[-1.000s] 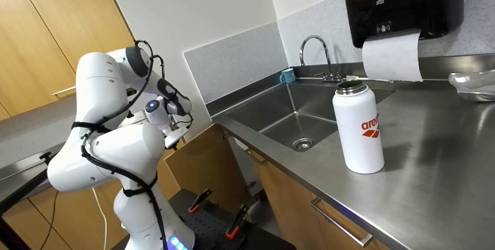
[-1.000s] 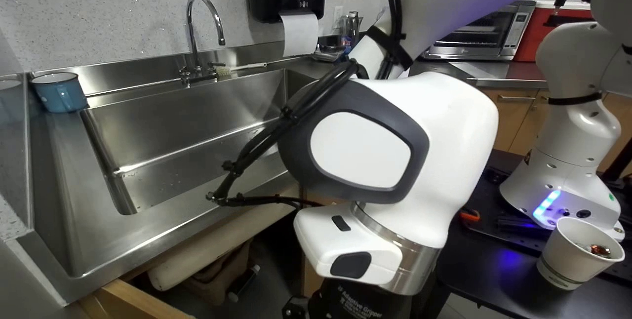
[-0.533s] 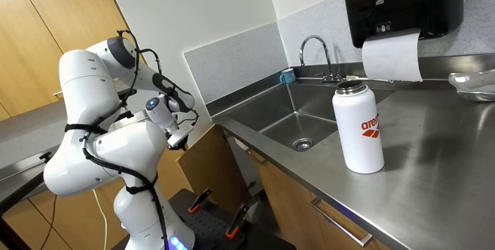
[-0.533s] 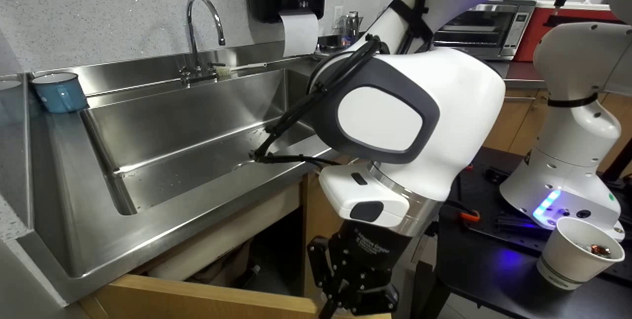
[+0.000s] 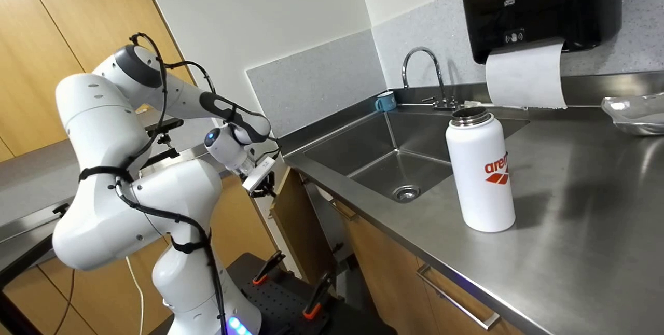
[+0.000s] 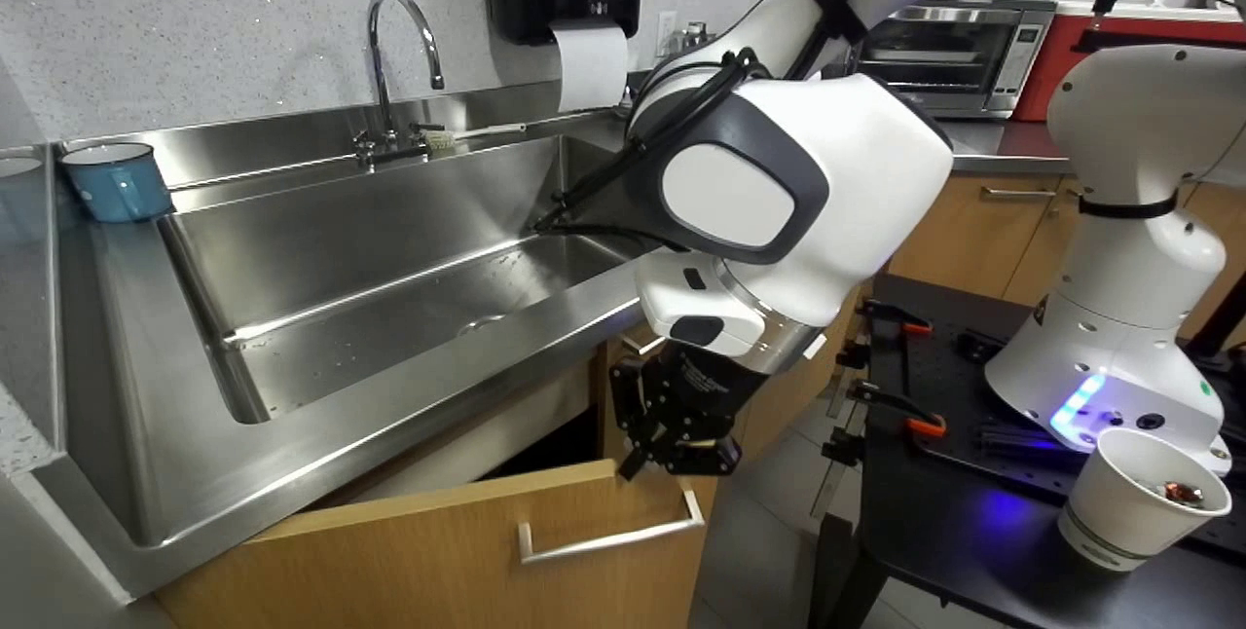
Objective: Close the left cabinet door
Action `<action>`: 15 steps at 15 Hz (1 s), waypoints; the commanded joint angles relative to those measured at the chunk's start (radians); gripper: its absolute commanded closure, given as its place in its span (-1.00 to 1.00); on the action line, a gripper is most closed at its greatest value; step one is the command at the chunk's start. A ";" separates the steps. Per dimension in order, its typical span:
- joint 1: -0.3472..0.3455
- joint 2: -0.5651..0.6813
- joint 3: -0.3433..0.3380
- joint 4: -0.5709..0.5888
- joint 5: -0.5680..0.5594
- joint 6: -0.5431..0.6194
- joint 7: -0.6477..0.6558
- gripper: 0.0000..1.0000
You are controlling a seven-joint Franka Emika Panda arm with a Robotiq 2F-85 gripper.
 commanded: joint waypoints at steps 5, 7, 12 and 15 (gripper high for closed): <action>0.246 0.293 -0.308 0.002 0.001 -0.028 0.156 0.99; 0.353 0.356 -0.414 -0.016 0.002 -0.002 0.224 0.99; 0.552 0.409 -0.554 -0.295 0.001 -0.030 0.294 0.99; 0.649 0.341 -0.650 -0.416 0.001 -0.030 0.297 0.99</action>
